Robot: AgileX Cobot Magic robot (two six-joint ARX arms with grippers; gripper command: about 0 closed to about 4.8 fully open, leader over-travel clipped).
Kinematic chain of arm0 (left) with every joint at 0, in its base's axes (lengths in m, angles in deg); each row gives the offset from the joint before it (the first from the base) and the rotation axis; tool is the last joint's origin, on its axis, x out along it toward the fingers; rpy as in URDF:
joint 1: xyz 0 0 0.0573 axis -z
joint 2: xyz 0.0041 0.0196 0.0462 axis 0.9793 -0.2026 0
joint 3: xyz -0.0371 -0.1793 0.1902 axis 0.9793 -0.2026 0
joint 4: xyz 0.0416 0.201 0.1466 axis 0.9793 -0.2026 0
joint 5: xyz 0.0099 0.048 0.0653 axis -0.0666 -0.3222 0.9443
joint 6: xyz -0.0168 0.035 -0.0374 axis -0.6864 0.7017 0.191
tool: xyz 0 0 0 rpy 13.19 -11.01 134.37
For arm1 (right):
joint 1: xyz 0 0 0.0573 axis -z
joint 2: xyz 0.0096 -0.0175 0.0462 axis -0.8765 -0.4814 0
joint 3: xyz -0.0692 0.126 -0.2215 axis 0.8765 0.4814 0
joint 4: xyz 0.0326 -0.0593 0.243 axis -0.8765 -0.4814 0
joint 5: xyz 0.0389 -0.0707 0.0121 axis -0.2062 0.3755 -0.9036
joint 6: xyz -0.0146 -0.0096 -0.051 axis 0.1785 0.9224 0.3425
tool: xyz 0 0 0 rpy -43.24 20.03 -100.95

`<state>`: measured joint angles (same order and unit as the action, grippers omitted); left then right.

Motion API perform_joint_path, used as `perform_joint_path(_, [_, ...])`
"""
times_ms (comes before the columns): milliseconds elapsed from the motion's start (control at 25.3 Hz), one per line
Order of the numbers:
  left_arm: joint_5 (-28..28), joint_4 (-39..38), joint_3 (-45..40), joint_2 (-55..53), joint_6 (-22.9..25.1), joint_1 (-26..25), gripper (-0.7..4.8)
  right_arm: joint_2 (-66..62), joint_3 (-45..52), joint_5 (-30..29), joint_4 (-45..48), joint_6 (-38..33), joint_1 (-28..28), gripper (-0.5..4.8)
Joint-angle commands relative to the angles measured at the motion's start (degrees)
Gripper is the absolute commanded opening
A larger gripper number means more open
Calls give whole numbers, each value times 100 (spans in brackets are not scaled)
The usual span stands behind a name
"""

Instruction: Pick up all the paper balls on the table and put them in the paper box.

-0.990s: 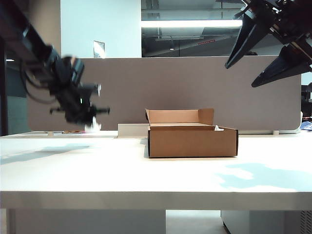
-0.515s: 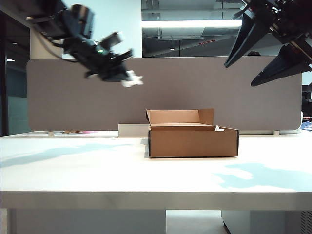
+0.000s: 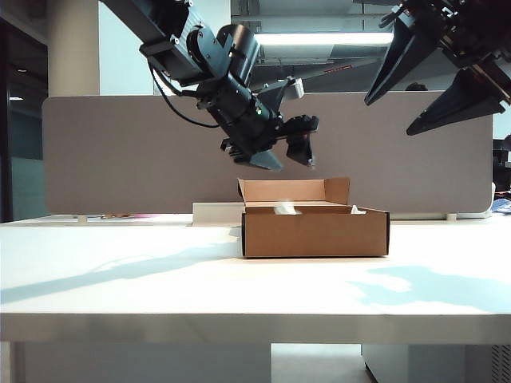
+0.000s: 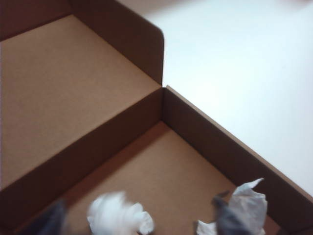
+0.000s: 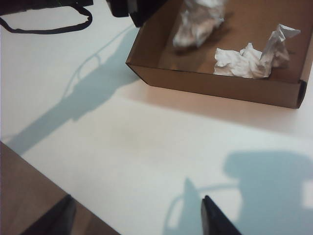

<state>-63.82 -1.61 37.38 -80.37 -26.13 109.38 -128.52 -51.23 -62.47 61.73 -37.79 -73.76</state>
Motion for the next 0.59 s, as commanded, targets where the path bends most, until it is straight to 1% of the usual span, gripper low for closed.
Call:
perform_joint_path(40, [24,-20,63,70,-66,2,445,24,-33,-20,55,-9,-2,355])
perform_joint_path(79, [24,-105,77,109,-162,-2,472,24,-33,-15,50,-9,0,355])
perform_joint_path(198, [26,-391,74,315,-319,-37,476,31,-33,-31,39,-7,-2,354])
perform_joint_path(238, [28,-507,74,400,-339,-37,475,39,-33,-31,7,-7,-2,335])
perform_joint_path(277, [28,-647,74,509,-337,-37,475,50,-33,-28,-37,-2,0,287])
perform_joint_path(317, [28,-774,74,608,-337,-37,472,74,-33,-24,-96,22,7,221])
perform_joint_path(356, [28,-894,74,706,-334,-37,458,107,-33,-24,-157,125,17,141])
perform_joint_path(396, [31,-1064,74,835,-332,-39,436,146,-33,-4,-227,262,17,90])
perform_joint_path(436, [31,-1202,74,938,-332,-42,407,190,-31,4,-297,415,20,56])
perform_joint_path(475, [44,-1342,74,1038,-330,-42,366,262,-26,101,-385,573,35,39])
perform_joint_path(554, [55,-1661,72,1239,-302,-46,251,437,11,391,-452,603,101,38])
perform_joint_path(594, [52,-1989,72,1416,-122,-46,112,785,162,717,-411,601,177,8])
